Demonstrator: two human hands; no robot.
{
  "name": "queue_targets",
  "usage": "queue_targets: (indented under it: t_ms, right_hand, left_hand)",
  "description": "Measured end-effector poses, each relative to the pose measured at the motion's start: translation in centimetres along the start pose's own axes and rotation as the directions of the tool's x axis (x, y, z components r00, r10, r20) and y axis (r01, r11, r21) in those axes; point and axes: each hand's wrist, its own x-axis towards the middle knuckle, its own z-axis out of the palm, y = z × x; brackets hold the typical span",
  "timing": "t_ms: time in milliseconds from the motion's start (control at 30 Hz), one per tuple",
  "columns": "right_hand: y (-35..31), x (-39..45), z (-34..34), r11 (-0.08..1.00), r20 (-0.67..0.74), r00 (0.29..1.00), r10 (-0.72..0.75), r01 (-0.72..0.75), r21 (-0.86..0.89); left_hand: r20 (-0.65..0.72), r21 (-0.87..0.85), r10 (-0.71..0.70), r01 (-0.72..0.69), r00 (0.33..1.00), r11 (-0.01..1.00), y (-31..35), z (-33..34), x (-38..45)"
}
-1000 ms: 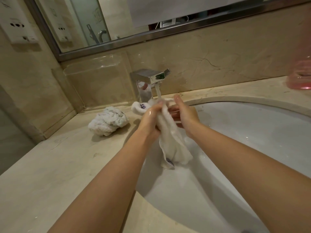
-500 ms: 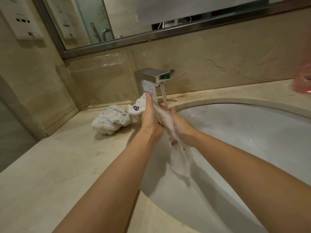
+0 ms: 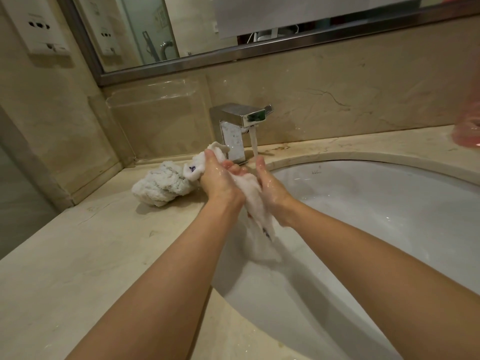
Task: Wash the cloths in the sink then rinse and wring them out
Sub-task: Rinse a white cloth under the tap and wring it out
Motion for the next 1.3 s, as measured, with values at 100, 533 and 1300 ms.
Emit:
queue_targets:
  t_ms: [100,533,1300]
  right_hand:
    - [0.5,0.2,-2.1,0.995,0.156,0.983,0.094,-0.098,0.016]
    - [2.6,-1.0,-5.0,0.955,0.178,0.950,0.257,-0.221,-0.198]
    - [0.1,0.9,-1.4,0.838,-0.169,0.952,0.255,-0.130,0.529]
  left_hand:
    - [0.005,0.012,-0.008,0.008,1.000,1.000,0.1,0.1,-0.3]
    - [0.079,0.080,0.101,-0.108,0.992,0.991,0.3,-0.1,0.9]
    - [0.161,0.166,0.024,-0.051,0.987,0.985,-0.1,0.3,-0.7]
